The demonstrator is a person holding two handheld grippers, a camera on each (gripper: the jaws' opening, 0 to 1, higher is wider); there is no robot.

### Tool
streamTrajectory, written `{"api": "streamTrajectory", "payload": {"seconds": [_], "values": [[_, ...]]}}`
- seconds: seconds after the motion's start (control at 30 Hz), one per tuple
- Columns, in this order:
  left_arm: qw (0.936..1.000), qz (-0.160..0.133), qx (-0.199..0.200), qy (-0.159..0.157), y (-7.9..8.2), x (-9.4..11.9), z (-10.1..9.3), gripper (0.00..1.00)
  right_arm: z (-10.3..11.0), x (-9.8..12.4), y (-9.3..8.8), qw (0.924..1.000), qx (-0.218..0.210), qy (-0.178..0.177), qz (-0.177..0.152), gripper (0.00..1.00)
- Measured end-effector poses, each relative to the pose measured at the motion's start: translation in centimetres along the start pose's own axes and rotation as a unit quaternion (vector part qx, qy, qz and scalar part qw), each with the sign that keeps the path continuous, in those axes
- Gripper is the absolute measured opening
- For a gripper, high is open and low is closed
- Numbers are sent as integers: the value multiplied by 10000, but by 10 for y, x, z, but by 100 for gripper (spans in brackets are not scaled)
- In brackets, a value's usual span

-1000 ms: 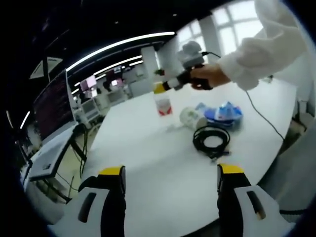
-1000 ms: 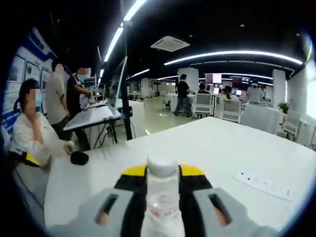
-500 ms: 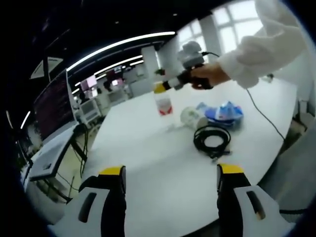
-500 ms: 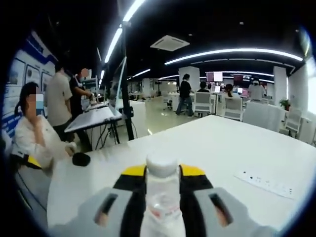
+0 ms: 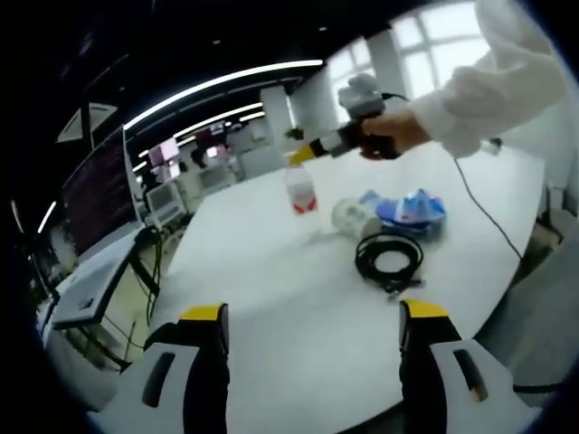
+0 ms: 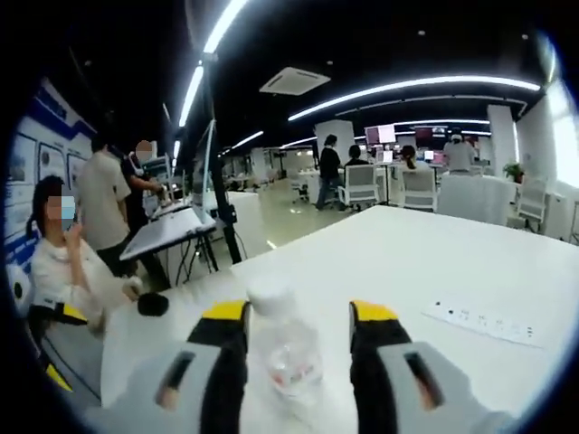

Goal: Arrange the tabletop items into an orderly group along one side of the table until the central work area is clear of visible clutter.

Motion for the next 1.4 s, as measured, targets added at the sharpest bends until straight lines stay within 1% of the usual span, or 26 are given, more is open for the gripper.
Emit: {"api": "streamTrajectory", "payload": {"seconds": [0.1, 0.3, 0.43, 0.63, 0.7, 0.8, 0.93, 0.97, 1.03, 1.17, 1.23, 1.27, 1.33, 1.4], "values": [[10000, 13, -11, -3, 0, 0, 0, 73, -4, 8, -5, 10000, 10, -82, 49, 41], [10000, -17, 6, -3, 1, 0, 0, 73, -1, 20, -8, 9998, 39, -157, 64, 41], [10000, -41, 10, -8, 1, 1, 0, 73, -2, 22, -9, 9999, 17, -149, 65, 41], [10000, -36, 28, -29, 1, 1, -1, 73, 3, 24, -13, 9999, 24, -110, 106, 41], [10000, -60, 28, -43, 2, 1, -1, 73, 4, 23, -19, 9998, 65, -97, 184, 41], [10000, -18, 44, -57, 0, 0, -1, 72, 5, 23, -29, 9991, 174, -94, 367, 40], [10000, 22, 32, -76, -1, -1, -2, 69, 3, 24, -38, 9989, 83, -70, 445, 39], [9999, 94, 13, -77, -3, -2, -2, 69, 3, 24, -40, 9989, 88, -76, 463, 39], [9999, 95, 16, -82, -3, -2, -2, 69, 1, 23, -44, 9985, 94, -32, 539, 39], [9999, 94, 20, -84, -3, -2, -2, 69, 3, 20, -54, 9966, 35, 249, 787, 39], [9998, 158, 37, -124, -5, -3, -3, 69, 5, 19, -63, 9940, -33, 471, 989, 39], [9998, 170, 33, -136, -5, -4, -3, 69, 6, 19, -69, 9914, -131, 609, 1150, 39], [9998, 169, 12, -132, -5, -4, -4, 69, 5, 18, -72, 9906, -23, 652, 1198, 39], [9997, 184, 25, -140, -5, -4, -4, 69, 6, 18, -75, 9893, -17, 728, 1265, 39]]}}
Point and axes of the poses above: the point that each gripper's makers call its tool centre point, and the gripper's own axes: x roughly backward along the fingers, z roughly to its left, y roughly out of its top, the point moved 3 cm from there along x, roughly backward along the fingers, and after that the axes turned 12 degrees about z, right-handed, at the moved point
